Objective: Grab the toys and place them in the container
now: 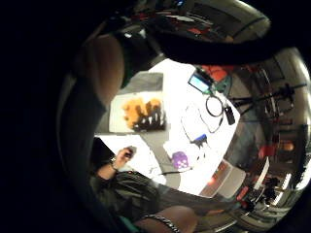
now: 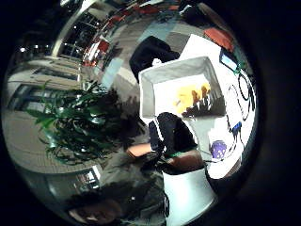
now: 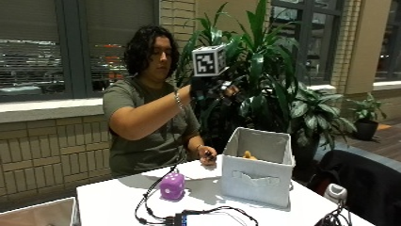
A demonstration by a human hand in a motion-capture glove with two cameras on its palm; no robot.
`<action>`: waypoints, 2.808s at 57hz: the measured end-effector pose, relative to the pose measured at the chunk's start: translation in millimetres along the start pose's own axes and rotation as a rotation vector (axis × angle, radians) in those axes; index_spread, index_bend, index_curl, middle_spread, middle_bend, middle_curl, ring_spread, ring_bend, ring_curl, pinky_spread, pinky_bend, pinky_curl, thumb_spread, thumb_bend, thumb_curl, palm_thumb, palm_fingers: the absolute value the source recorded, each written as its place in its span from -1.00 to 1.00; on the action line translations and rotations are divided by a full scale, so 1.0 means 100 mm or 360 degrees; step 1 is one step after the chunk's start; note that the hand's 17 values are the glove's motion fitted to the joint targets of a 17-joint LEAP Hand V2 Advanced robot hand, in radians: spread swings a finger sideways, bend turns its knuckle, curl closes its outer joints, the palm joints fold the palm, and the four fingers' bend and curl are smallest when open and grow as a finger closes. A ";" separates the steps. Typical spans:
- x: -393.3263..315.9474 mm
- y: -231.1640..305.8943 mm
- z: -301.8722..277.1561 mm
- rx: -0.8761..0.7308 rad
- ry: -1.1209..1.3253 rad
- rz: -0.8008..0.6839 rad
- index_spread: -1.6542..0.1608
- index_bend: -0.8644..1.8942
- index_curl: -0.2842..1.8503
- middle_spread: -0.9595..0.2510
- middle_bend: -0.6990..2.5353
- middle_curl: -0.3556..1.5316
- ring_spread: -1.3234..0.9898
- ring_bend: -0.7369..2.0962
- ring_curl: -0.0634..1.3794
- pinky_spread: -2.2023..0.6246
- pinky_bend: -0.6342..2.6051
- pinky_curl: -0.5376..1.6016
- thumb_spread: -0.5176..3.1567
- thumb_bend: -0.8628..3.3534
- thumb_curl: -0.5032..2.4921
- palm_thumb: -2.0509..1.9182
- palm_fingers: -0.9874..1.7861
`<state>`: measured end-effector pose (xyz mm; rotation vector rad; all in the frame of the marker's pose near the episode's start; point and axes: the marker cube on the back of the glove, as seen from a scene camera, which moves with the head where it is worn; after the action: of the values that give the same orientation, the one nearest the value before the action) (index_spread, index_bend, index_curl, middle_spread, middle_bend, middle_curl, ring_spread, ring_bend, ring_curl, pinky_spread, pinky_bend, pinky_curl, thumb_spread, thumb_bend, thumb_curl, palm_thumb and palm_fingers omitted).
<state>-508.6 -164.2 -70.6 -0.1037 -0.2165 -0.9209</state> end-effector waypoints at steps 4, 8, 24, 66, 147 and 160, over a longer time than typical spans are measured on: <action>0.26 0.44 0.30 0.0015 0.0026 0.0085 0.39 -0.24 -0.13 0.41 -0.45 -0.09 0.05 -0.28 -0.48 0.59 -0.12 -0.16 -0.01 -0.60 -0.34 0.12 -0.20; 0.57 0.79 0.61 -0.0013 0.0030 0.0258 0.38 -0.23 -0.14 0.41 -0.45 -0.10 0.04 -0.24 -0.47 0.59 -0.14 -0.17 0.00 -0.60 -0.36 0.11 -0.14; 1.52 1.61 2.29 -0.0185 0.0002 0.0725 0.37 -0.22 -0.15 0.40 -0.46 -0.11 0.02 -0.25 -0.44 0.58 -0.13 -0.17 0.03 -0.60 -0.41 0.07 -0.14; 1.08 1.47 1.33 0.0611 0.0037 0.0242 0.28 0.14 0.28 0.01 0.13 0.33 -0.24 0.46 0.14 0.23 0.09 0.04 -0.04 -0.52 -0.14 0.24 0.54; 0.51 1.27 0.47 0.0199 0.0142 0.0044 0.33 -0.08 0.04 0.32 -0.26 0.02 -0.06 0.01 -0.30 0.53 -0.11 -0.16 -0.02 -0.62 -0.44 -0.02 -0.16; 0.71 1.99 1.05 0.0208 0.0059 0.0220 0.35 -0.11 -0.03 0.35 -0.27 -0.02 -0.05 -0.01 -0.33 0.56 -0.17 -0.19 -0.01 -0.62 -0.49 -0.01 -0.15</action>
<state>-322.6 -80.4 48.5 0.0192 -0.2319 -0.7681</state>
